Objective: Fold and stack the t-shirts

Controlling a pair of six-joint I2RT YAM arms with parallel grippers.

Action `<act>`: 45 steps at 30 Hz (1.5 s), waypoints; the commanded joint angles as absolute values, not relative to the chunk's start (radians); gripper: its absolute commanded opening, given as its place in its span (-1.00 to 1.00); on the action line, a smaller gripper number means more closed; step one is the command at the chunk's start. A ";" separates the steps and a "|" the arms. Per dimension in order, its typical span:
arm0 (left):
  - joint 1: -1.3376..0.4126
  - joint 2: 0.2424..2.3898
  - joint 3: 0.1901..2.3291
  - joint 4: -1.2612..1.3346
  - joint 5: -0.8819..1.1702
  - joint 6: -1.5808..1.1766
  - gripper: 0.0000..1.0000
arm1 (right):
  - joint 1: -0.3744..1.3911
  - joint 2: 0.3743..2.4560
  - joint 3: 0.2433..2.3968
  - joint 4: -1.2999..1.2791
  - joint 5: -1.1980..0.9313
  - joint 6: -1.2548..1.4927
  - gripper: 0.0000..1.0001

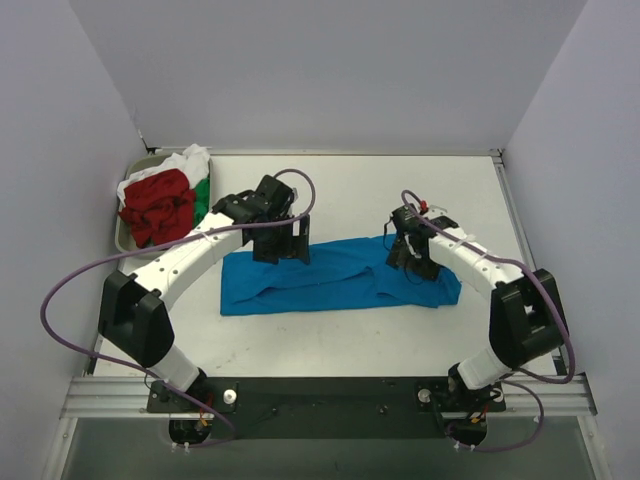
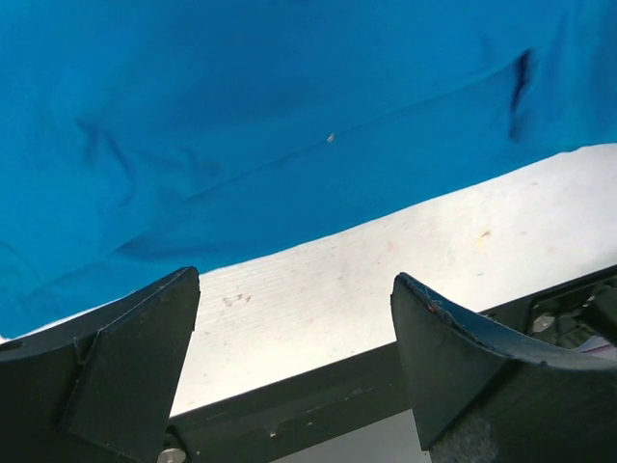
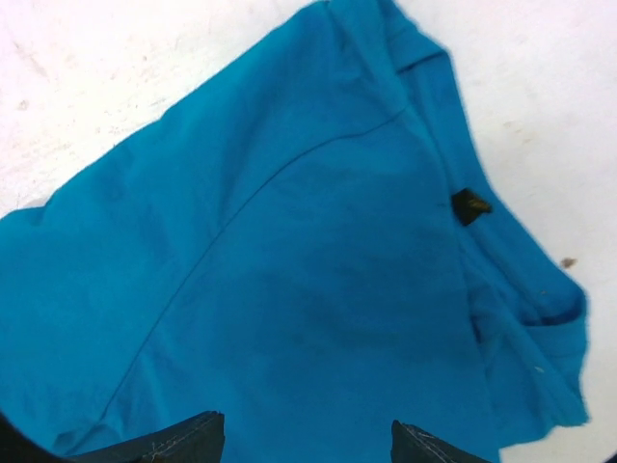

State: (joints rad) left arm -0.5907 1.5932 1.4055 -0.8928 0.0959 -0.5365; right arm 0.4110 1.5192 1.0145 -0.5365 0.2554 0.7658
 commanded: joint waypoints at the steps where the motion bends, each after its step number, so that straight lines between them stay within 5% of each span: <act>1: -0.591 1.580 1.339 -0.928 0.058 -0.521 0.82 | 0.374 1.557 0.997 -0.461 0.172 0.799 0.36; 16: -0.595 1.574 1.262 -0.841 0.130 -0.529 0.82 | 0.229 1.447 0.726 0.057 -0.060 0.782 0.39; 27: -0.597 1.591 1.269 -0.828 0.138 -0.529 0.82 | 0.209 1.312 0.825 -0.060 -0.015 0.746 0.40; 45: -0.589 1.414 1.284 -0.802 0.051 -0.526 0.95 | 0.087 1.500 0.696 0.348 -0.258 0.802 0.50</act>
